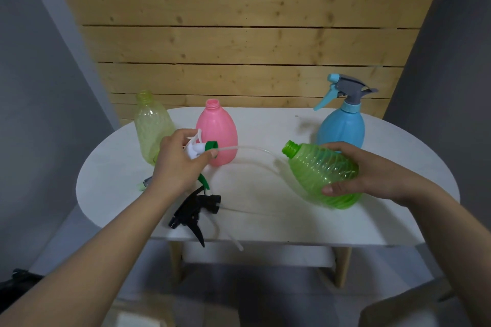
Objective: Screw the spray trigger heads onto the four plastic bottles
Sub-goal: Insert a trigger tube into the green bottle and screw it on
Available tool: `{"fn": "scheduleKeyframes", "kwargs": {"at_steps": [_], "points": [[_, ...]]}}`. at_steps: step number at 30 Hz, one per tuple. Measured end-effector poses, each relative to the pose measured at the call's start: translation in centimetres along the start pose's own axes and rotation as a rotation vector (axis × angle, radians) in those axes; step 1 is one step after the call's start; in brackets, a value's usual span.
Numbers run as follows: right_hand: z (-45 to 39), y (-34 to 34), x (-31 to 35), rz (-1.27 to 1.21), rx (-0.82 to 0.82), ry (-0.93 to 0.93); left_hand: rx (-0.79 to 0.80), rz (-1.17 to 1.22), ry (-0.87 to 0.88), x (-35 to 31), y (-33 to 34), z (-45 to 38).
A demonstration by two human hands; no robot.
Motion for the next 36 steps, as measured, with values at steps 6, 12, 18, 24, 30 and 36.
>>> {"fn": "scheduleKeyframes", "kwargs": {"at_steps": [6, 12, 18, 24, 30, 36], "points": [[-0.2, -0.3, -0.2, -0.031, -0.017, 0.002, -0.065, 0.021, -0.122, 0.4, -0.6, 0.0], [-0.3, -0.5, -0.4, -0.021, -0.019, -0.006, -0.081, 0.041, -0.149, 0.6, -0.4, -0.1], [-0.4, 0.0, -0.2, 0.009, -0.009, -0.025, -0.069, 0.062, -0.129, 0.1, 0.0, 0.1], [-0.7, 0.4, -0.1, 0.027, 0.006, -0.039, 0.004, 0.079, -0.054, -1.2, 1.1, 0.6], [-0.6, 1.3, 0.6, 0.041, 0.071, -0.092, 0.122, 0.093, 0.113, -2.7, 2.5, 1.3], [-0.8, 2.6, 0.9, 0.107, 0.072, -0.100, 0.249, 0.179, 0.078, -3.0, 3.9, 2.1]]}}
Point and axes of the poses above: each hand's wrist, its own z-axis away from the middle knuckle, its own y-axis out of the palm, x = y × z, the point moved 4 cm from there along -z, towards the middle knuckle, and after that the axes turned 8 degrees about y, right-handed, at the moved point
